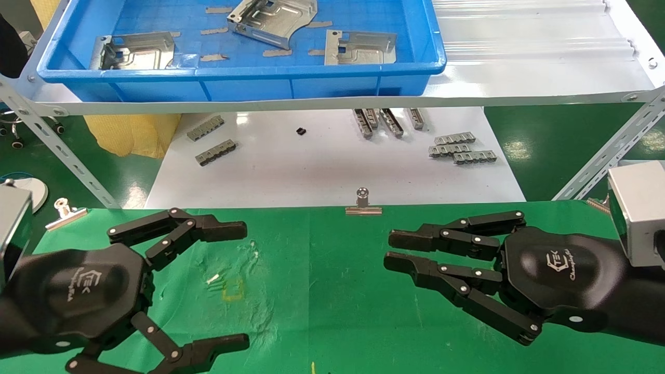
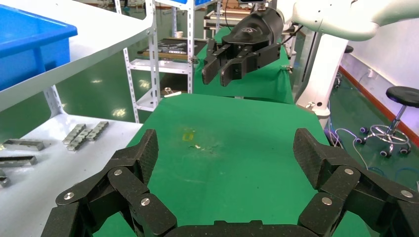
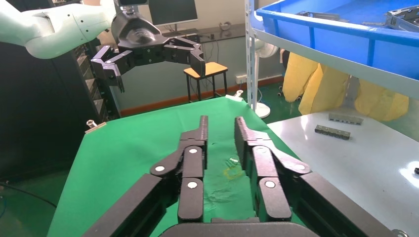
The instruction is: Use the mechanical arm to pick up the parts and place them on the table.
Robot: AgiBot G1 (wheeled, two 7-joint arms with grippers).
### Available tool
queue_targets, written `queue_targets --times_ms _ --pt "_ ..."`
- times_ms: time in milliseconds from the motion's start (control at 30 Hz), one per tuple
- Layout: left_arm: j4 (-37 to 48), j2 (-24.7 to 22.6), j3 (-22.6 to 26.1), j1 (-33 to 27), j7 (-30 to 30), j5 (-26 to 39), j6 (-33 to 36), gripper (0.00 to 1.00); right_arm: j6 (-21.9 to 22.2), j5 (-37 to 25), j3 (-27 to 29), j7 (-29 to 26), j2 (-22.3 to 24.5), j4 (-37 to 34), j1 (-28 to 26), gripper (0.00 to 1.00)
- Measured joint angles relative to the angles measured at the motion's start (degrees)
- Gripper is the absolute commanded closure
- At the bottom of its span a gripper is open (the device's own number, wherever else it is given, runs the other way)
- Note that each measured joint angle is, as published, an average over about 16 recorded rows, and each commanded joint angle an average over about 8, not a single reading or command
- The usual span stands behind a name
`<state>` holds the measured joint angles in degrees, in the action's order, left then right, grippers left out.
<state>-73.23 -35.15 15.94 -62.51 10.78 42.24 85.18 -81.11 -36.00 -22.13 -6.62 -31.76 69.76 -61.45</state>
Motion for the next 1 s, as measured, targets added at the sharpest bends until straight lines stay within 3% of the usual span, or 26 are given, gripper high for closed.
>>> queue_targets --times_ms 200,400,700,867,900,1000 --pt "1.5 -1.2 0.4 -4.9 1.1 2.9 -3.0 0.00 0.0 0.0 0.0 0.0 0.0 0.0 0.0 1.00" --pt "8.1 -6.2 3.5 -16.6 4.2 11.4 -8.8 0.00 0.0 0.0 0.0 0.0 0.0 0.0 0.0 1.00" --pt "32.6 -22.6 13.2 -40.7 9.6 31.4 -21.7 0.00 0.0 0.0 0.0 0.0 0.0 0.0 0.0 1.00" --pt "48.4 -32.6 17.8 -50.3 10.9 40.4 -31.4 0.00 0.0 0.0 0.0 0.0 0.0 0.0 0.0 1.00" --pt "51.0 -34.2 18.5 -51.6 11.0 41.7 -33.4 0.05 0.0 0.0 0.0 0.0 0.0 0.0 0.0 1.00" --pt "57.3 -38.2 20.2 -54.3 11.4 44.6 -38.6 0.43 0.0 0.0 0.0 0.0 0.0 0.0 0.0 0.98"
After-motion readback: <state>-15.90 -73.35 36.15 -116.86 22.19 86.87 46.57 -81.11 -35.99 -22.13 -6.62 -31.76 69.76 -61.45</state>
